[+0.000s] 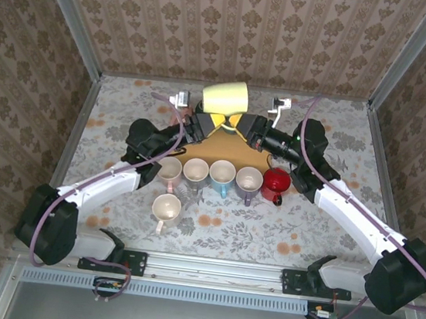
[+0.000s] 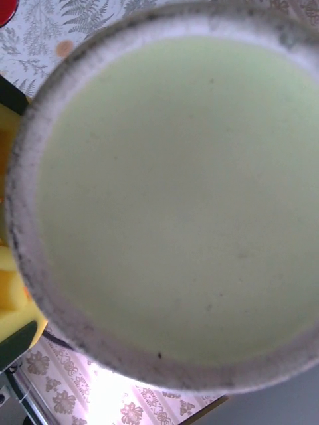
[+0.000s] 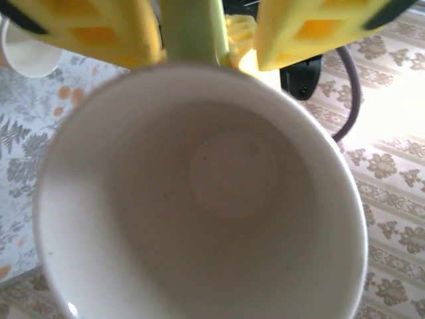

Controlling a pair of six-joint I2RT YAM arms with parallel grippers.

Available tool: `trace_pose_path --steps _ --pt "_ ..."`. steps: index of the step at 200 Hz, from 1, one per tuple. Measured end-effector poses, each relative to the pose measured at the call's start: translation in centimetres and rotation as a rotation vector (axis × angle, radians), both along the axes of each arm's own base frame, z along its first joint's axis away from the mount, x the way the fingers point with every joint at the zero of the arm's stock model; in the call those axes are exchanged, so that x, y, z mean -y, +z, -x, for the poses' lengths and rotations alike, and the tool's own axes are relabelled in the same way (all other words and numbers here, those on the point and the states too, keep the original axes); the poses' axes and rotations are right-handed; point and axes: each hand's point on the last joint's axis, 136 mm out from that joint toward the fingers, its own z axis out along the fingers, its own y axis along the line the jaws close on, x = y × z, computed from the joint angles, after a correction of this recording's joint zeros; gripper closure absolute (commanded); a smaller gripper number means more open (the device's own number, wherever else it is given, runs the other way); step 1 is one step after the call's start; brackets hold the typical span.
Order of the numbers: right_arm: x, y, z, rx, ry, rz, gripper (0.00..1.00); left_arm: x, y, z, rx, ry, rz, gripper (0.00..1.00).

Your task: Turn the mug right side up

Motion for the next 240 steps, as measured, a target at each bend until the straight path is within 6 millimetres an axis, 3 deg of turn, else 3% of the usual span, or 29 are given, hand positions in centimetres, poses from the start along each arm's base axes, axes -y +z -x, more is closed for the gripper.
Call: trace_pose_path --steps 37,56,80,92,138,184,214,240 --pt "-0.1 -0.3 0.0 -0.012 0.012 0.001 0.99 0.1 0.0 0.4 -0.001 -0.012 0.008 0.99" --pt "-0.1 -0.6 0.1 -0.010 0.014 0.019 1.00 0.0 -0.3 0.6 -0.005 -0.010 0.003 0.60" --pt "0.4 -1.8 0.7 -0.034 -0.006 0.088 1.00 -0.5 -1.0 2.0 0.020 -0.008 -0.022 0.27" --pt "0.9 -2.3 1.1 -0.034 -0.024 0.129 1.00 -0.9 -1.0 2.6 0.034 0.000 -0.037 0.19" --pt "2.0 -2.2 4.2 0.087 -0.076 0.357 1.00 -3.5 -0.8 4.2 0.101 0.096 -0.180 0.19" --pt "2.2 -4.5 8.7 0.192 -0.047 0.733 1.00 -7.4 1.3 2.7 0.230 0.368 -0.515 0.20" --pt "4.0 -7.5 11.9 0.208 -0.026 0.977 1.00 -9.3 -1.2 1.5 0.258 0.452 -0.723 0.20" --pt "7.0 -10.1 15.0 0.196 -0.025 1.172 1.00 -9.9 -3.7 0.8 0.276 0.464 -0.847 0.20"
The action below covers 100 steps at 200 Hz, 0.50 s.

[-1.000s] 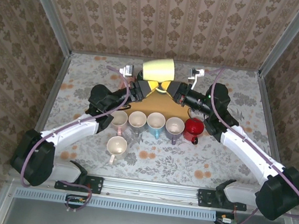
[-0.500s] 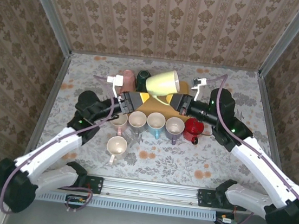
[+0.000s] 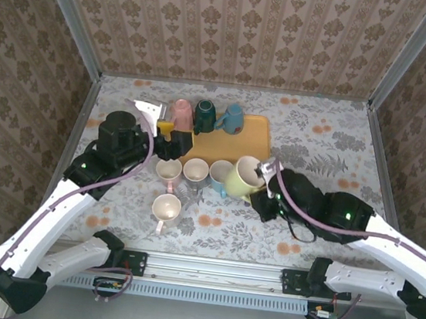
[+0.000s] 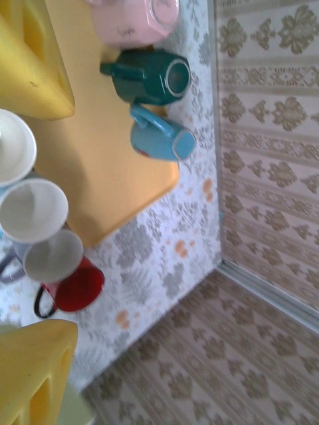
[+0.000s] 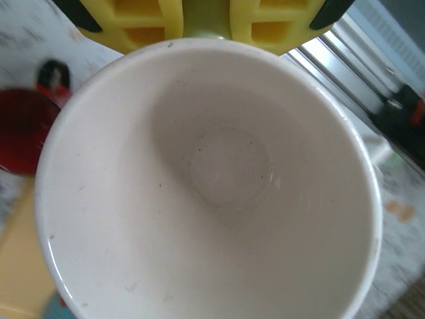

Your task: Turn the mug right side up

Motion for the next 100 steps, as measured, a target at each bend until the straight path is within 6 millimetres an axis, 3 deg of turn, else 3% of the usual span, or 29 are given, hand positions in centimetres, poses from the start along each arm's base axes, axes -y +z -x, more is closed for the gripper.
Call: trace_pose_path --steps 24,58,79,100 --pt "2.9 -1.8 2.3 0.000 -0.050 0.056 1.00 -0.5 -1.8 -0.4 0.006 0.014 -0.072 0.20" --pt "6.5 -7.7 4.5 -0.051 -0.154 0.201 1.00 -1.2 -3.8 -0.8 -0.001 0.035 -0.129 0.20" --pt "7.7 -11.0 5.3 -0.067 -0.199 0.288 1.00 -1.6 -3.9 -0.7 0.013 0.046 -0.140 0.20" --pt "8.7 -12.9 5.3 -0.074 -0.259 0.307 1.00 -1.9 -3.4 -0.5 0.035 0.052 -0.139 0.20"
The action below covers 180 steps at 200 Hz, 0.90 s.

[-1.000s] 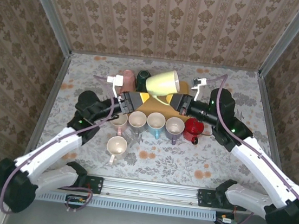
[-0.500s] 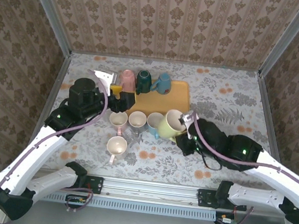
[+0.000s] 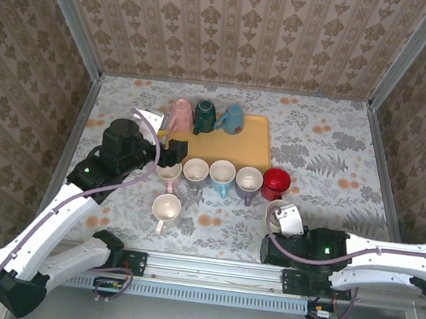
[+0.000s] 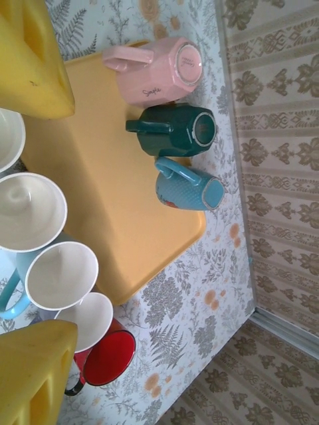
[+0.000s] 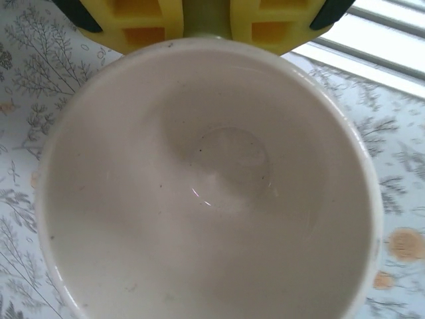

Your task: Turn the mug right side up

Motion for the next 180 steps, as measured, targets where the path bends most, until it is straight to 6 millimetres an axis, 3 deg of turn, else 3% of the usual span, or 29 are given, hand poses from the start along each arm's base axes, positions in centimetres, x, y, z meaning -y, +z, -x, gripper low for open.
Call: trace_pose_path --steps 72,145,165,180 --pt "1.5 -5.1 -0.5 -0.033 -0.139 -0.030 1.00 -0.3 0.2 -0.1 0.014 0.012 -0.003 0.19" --pt "0.5 -6.5 -0.9 -0.050 -0.166 -0.046 1.00 -0.3 0.1 -0.1 0.013 0.012 -0.004 0.19" --pt "0.5 -6.5 -1.0 -0.049 -0.177 -0.051 0.93 -0.2 0.1 -0.1 0.012 0.013 -0.005 0.19" --pt "0.5 -6.5 -1.1 -0.049 -0.184 -0.056 0.80 -0.2 0.0 -0.2 0.010 0.012 -0.006 0.19"
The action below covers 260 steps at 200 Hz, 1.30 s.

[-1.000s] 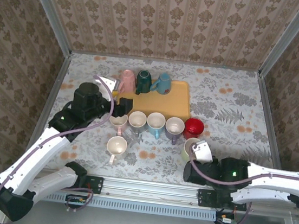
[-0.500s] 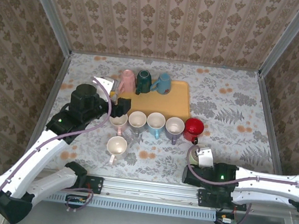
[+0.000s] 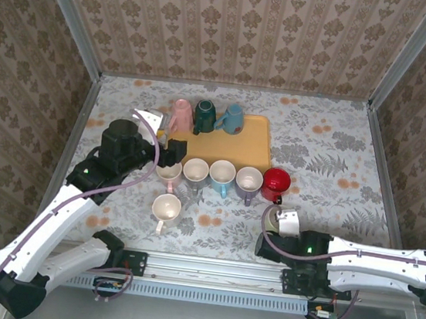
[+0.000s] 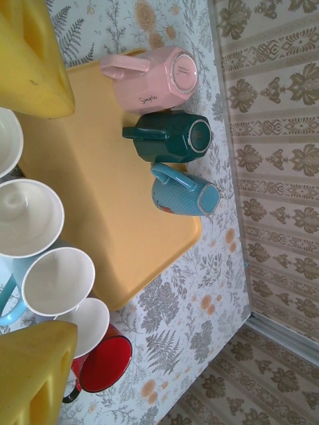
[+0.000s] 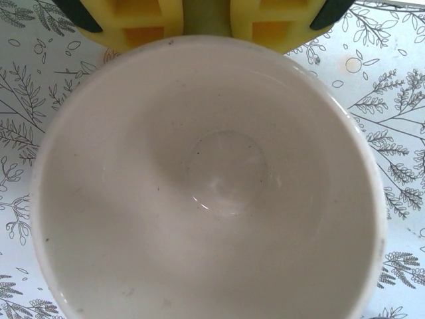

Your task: Turn the mug right side up

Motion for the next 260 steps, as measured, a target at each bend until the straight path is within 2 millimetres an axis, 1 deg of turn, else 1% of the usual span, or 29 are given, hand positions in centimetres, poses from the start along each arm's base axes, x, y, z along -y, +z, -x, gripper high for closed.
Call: trace_pose_path --steps 23,52,80,99,110,121,142,155,169,182,194,212,229,246,260 --pt "-0.1 -0.1 -0.1 0.001 0.002 -0.005 0.67 0.0 -0.1 -0.1 -0.004 0.001 -0.003 0.18" --pt "-0.2 0.0 -0.1 0.002 0.016 -0.005 0.56 0.0 -0.2 -0.1 -0.005 0.001 -0.003 0.18" --pt "-0.2 0.3 -0.1 0.007 0.020 -0.025 0.43 0.1 -0.3 -0.2 -0.009 0.001 -0.006 0.18" --pt "-0.4 1.4 -0.2 0.013 0.026 -0.044 0.30 0.0 -0.5 -0.4 -0.014 0.007 -0.011 0.18" --pt "-0.8 2.5 -0.2 0.021 0.039 -0.078 0.23 -0.1 -0.8 -0.6 -0.021 0.015 -0.016 0.18" --pt "-1.5 3.8 -0.1 0.025 0.074 -0.121 0.19 -0.2 -1.1 -0.9 -0.030 0.025 -0.022 0.18" --pt "-2.4 7.2 -0.2 0.046 0.123 -0.233 0.18 -0.2 -2.1 -1.6 -0.058 0.038 -0.041 0.18" --pt "-2.5 9.3 -0.8 0.072 0.129 -0.280 0.20 -0.2 -3.0 -2.1 -0.085 0.044 -0.056 0.18" --pt "-2.6 10.8 -1.8 0.093 0.125 -0.294 0.21 -0.2 -4.1 -2.7 -0.124 0.057 -0.068 0.18" --pt "-3.0 11.4 -2.9 0.095 0.126 -0.283 0.21 -0.3 -4.8 -3.5 -0.166 0.075 -0.064 0.18" --pt "-3.8 11.4 -3.9 0.084 0.139 -0.265 0.21 -0.5 -5.2 -4.6 -0.205 0.099 -0.048 0.19" --pt "-5.7 11.6 -5.7 0.068 0.177 -0.256 0.21 -1.1 -5.8 -7.1 -0.264 0.153 -0.041 0.20" --pt "-7.6 12.2 -7.3 0.072 0.222 -0.274 0.21 -1.6 -6.5 -9.7 -0.312 0.197 -0.062 0.21" --pt "-9.0 13.1 -8.5 0.097 0.257 -0.305 0.21 -2.4 -8.0 -12.2 -0.348 0.242 -0.098 0.22" --pt "-9.6 13.7 -9.0 0.123 0.276 -0.328 0.22 -3.4 -9.7 -13.8 -0.377 0.271 -0.125 0.27"
